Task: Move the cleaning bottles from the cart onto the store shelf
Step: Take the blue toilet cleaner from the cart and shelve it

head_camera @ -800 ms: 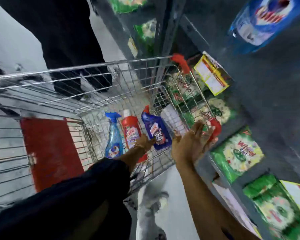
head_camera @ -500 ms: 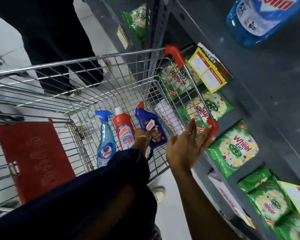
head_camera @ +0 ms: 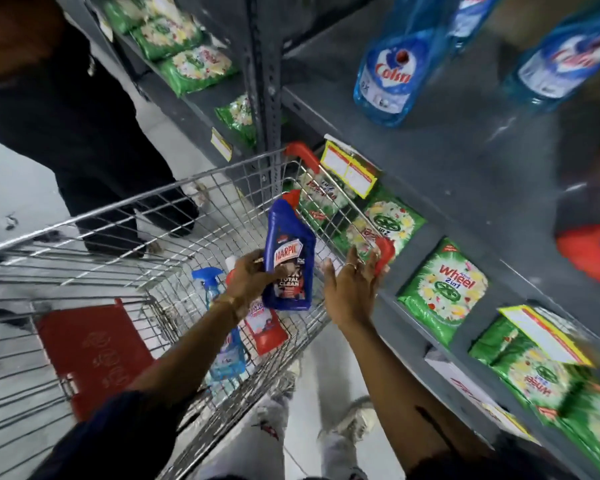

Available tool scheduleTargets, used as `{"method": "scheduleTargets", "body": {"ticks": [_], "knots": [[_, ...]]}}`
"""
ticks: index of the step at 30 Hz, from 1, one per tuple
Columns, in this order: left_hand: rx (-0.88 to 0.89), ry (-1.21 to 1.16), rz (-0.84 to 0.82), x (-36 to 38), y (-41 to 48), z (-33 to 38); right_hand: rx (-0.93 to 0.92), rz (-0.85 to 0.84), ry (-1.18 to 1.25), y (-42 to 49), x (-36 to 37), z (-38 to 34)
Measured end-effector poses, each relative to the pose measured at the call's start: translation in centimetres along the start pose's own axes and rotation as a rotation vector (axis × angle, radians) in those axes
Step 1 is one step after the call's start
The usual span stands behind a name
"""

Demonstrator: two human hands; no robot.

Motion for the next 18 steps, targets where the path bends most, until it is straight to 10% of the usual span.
{"method": "scheduleTargets", "body": {"ticks": [6, 18], "knots": [[0.275, 0.081, -0.202, 3.6, -9.9, 7.4, 0.058, -0.317, 1.028, -7.4, -4.6, 0.8], [0.279, 0.136, -0.622, 18.2, -21.4, 5.8, 0.147, 0.034, 1.217, -17.8, -14.9, 16.1]]}}
Point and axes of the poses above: each hand's wrist, its own y-axis towards the middle knuckle, its own x-axis out of the palm, z = x × y, the point moved 7 cm from there along y, towards the middle knuckle, and after that the axes turned 3 degrees about x, right-handed, at the moved point
